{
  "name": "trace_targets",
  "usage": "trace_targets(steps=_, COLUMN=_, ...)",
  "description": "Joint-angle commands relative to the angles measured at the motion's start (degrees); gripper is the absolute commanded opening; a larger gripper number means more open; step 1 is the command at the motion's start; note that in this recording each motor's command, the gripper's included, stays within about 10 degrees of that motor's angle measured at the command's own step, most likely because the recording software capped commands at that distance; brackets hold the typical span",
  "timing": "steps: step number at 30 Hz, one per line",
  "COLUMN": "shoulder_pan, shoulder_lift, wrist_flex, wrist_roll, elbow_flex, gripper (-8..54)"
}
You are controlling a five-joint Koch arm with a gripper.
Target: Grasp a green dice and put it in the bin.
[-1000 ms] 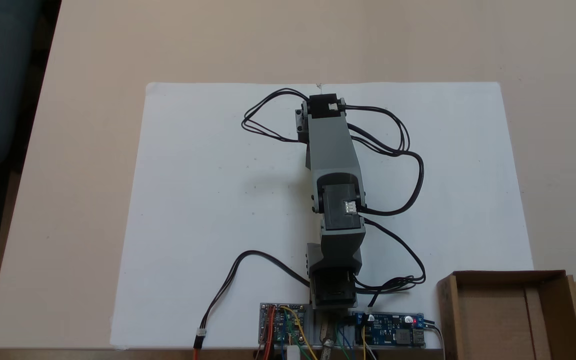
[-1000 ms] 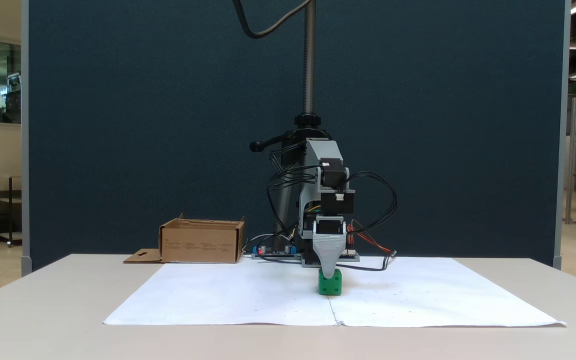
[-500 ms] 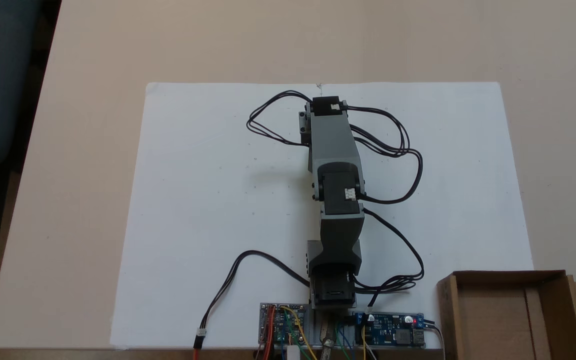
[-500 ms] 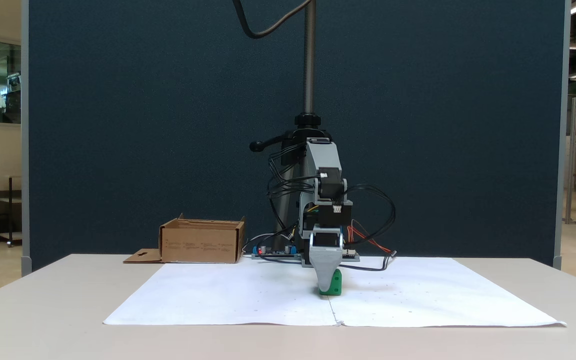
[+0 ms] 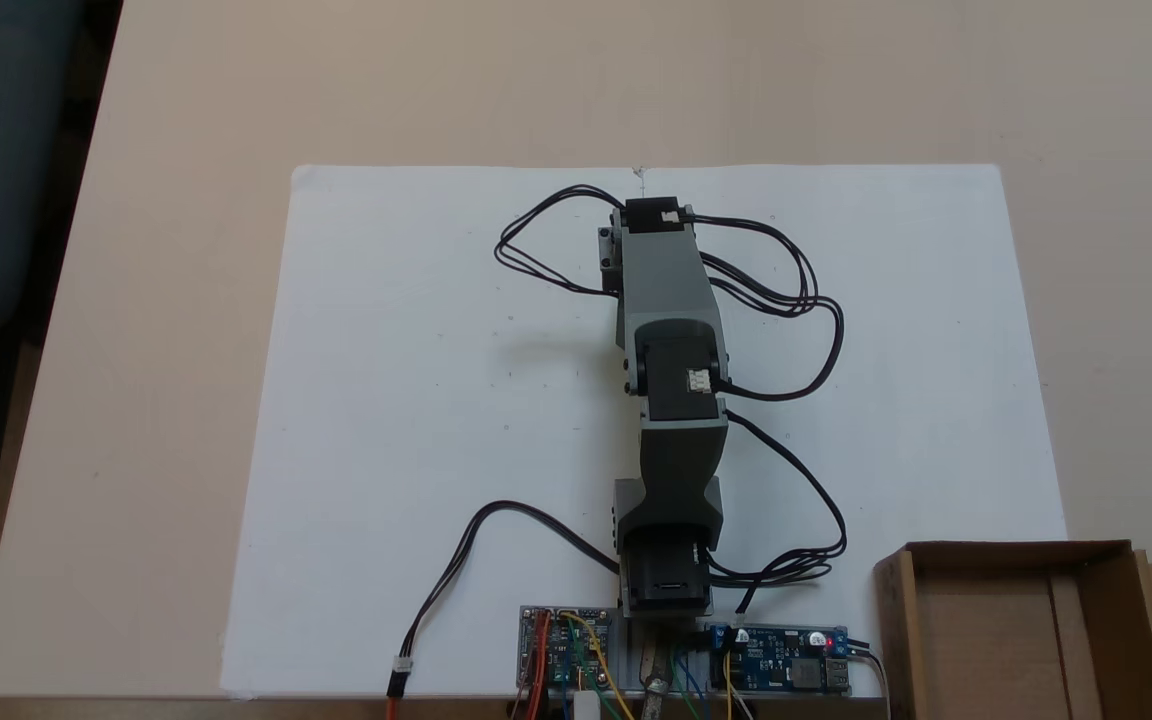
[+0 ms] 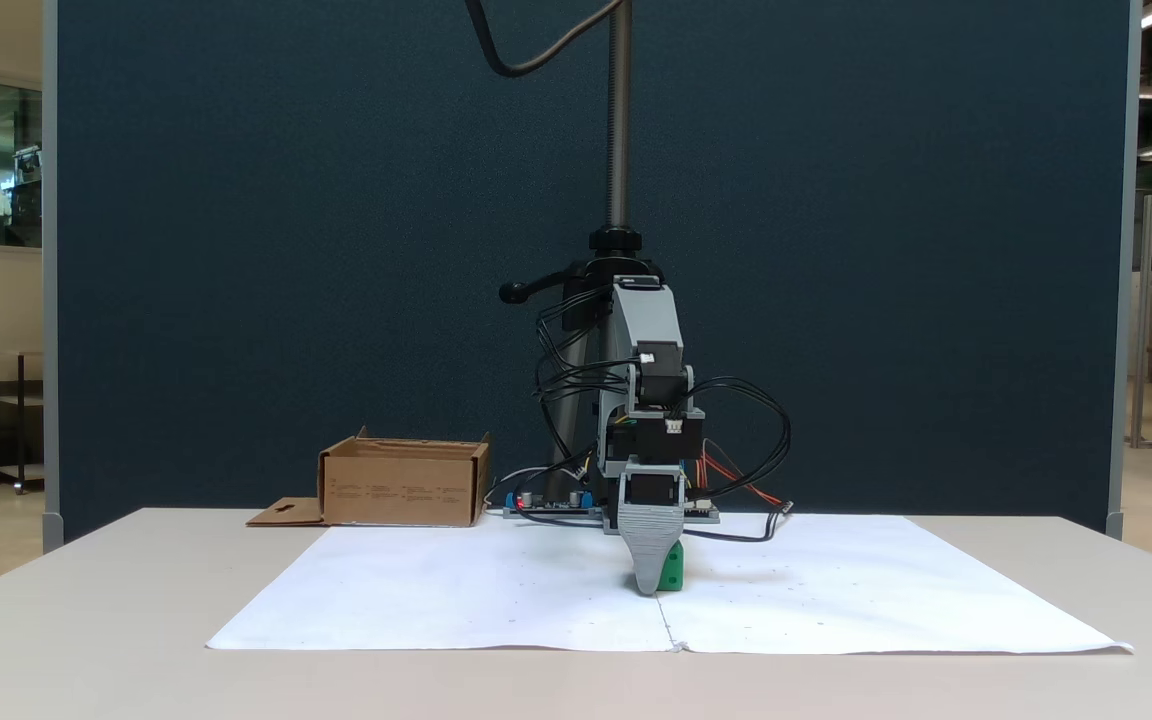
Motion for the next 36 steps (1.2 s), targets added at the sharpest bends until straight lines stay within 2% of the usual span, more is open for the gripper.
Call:
trace_targets(steps=1, shoulder_pan=-0.2, shoulder_lift=0.8, wrist_flex=-1.3, wrist_roll=-2.7, elbow_flex=-0.6, gripper=33.6)
trace_targets(steps=4, shoulder_pan=-0.2, shoulder_lift=0.6, wrist_flex=-2.0, wrist_roll=-2.7, elbow_flex=-0.3, gripper=27.9)
trace_targets(steps=8, shoulder_pan=-0.2, shoulder_lift=0.6, wrist_flex=-4.5, wrist_roll=-2.7, elbow_flex=1.5, gripper=13.6)
trace_targets(steps=9, shoulder_pan=-0.2, shoulder_lift=0.6, wrist_flex=-4.7, wrist_roll=-2.7, elbow_flex=1.8, gripper=11.9)
trace_targets(steps=18, shoulder_pan=-0.2, shoulder_lift=1.2, wrist_flex=-6.5, wrist_roll=-3.0, elbow_flex=2.1, gripper=11.8)
trace_targets(steps=28, shoulder_pan=0.0, shoulder_lift=14.9, wrist_flex=-0.5, wrist_roll=-5.0, elbow_flex=1.1, gripper=11.8)
trace_targets(steps=32, shoulder_pan=0.7, shoulder_lift=16.8, wrist_flex=10.4, wrist_roll=-5.4, elbow_flex=-6.1, gripper=11.8)
trace_targets(steps=36, shoulder_pan=4.0, shoulder_lift=16.8, wrist_flex=27.1, wrist_roll=-5.4, elbow_flex=-24.3, gripper=11.8)
